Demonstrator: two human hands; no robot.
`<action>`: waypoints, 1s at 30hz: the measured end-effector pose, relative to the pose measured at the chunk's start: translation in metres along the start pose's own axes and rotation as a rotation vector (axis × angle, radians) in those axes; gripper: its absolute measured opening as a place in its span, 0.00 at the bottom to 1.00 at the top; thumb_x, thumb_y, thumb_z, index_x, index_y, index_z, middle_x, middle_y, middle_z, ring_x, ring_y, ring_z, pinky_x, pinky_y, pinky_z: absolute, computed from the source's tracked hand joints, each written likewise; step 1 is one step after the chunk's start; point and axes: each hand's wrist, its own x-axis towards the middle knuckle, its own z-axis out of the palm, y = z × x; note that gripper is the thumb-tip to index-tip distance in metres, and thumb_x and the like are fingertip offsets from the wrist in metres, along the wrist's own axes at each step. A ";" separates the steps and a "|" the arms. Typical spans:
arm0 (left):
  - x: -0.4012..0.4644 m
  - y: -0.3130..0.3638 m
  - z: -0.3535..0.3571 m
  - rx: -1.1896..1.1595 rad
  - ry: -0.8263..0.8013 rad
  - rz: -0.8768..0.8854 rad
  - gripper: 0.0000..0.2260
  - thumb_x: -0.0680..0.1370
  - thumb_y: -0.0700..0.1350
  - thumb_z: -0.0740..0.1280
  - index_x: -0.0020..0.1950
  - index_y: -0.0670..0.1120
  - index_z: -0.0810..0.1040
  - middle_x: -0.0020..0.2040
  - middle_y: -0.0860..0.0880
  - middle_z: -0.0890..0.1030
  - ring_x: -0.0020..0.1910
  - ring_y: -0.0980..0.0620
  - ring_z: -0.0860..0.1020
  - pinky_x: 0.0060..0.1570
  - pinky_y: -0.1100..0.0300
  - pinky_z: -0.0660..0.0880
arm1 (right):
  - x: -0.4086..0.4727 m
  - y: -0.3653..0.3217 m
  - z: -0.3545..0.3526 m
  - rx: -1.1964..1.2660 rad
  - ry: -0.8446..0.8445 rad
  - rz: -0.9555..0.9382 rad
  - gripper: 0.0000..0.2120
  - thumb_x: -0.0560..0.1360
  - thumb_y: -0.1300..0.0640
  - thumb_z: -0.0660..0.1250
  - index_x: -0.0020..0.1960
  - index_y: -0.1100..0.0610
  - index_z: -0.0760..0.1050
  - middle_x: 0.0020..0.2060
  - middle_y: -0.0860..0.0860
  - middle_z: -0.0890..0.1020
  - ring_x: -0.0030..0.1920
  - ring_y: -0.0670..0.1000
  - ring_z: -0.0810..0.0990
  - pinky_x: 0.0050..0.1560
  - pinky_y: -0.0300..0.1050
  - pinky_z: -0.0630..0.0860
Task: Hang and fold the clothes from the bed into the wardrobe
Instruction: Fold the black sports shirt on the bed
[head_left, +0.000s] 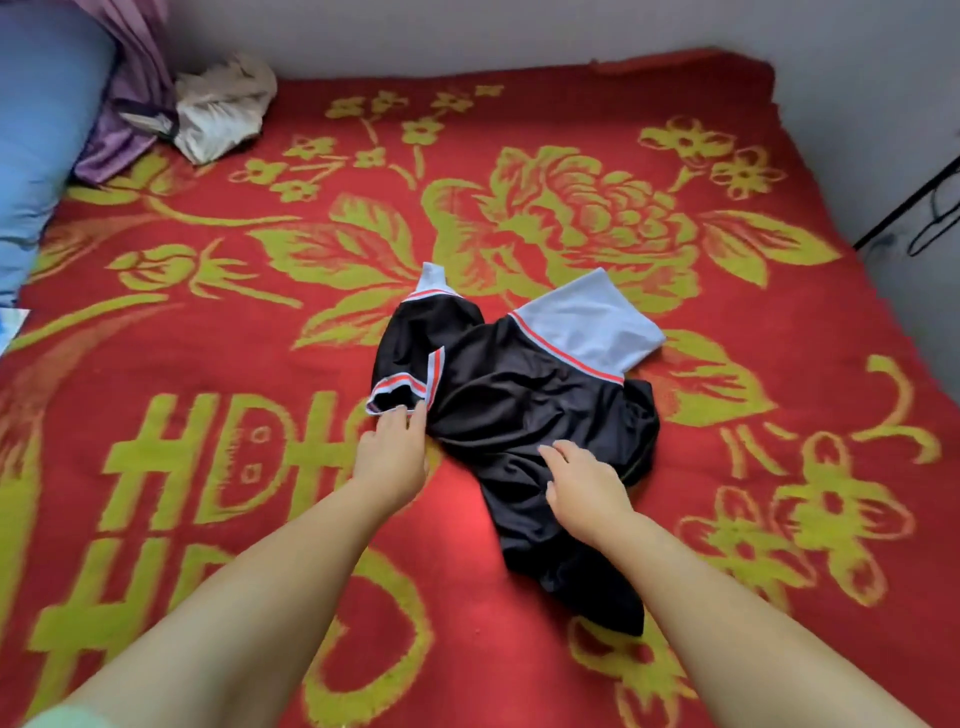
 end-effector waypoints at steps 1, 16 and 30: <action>0.016 -0.005 0.006 0.010 0.043 -0.026 0.31 0.78 0.45 0.62 0.77 0.45 0.52 0.75 0.45 0.59 0.73 0.46 0.59 0.63 0.51 0.67 | 0.021 -0.004 0.004 -0.003 0.033 -0.050 0.25 0.80 0.55 0.56 0.76 0.53 0.58 0.73 0.52 0.63 0.71 0.53 0.64 0.67 0.48 0.66; 0.032 -0.063 0.070 -0.001 0.390 0.670 0.11 0.63 0.38 0.76 0.32 0.44 0.74 0.26 0.48 0.74 0.27 0.47 0.77 0.47 0.55 0.80 | 0.168 -0.094 -0.004 -0.613 0.027 -0.516 0.19 0.79 0.57 0.57 0.69 0.52 0.68 0.76 0.57 0.56 0.78 0.56 0.46 0.70 0.69 0.36; -0.025 -0.123 -0.097 0.232 -0.135 0.440 0.13 0.78 0.54 0.62 0.60 0.51 0.72 0.51 0.48 0.81 0.50 0.43 0.79 0.40 0.56 0.69 | 0.038 -0.026 -0.210 -0.417 0.230 -0.275 0.11 0.79 0.50 0.59 0.42 0.51 0.76 0.42 0.49 0.79 0.51 0.55 0.78 0.63 0.51 0.64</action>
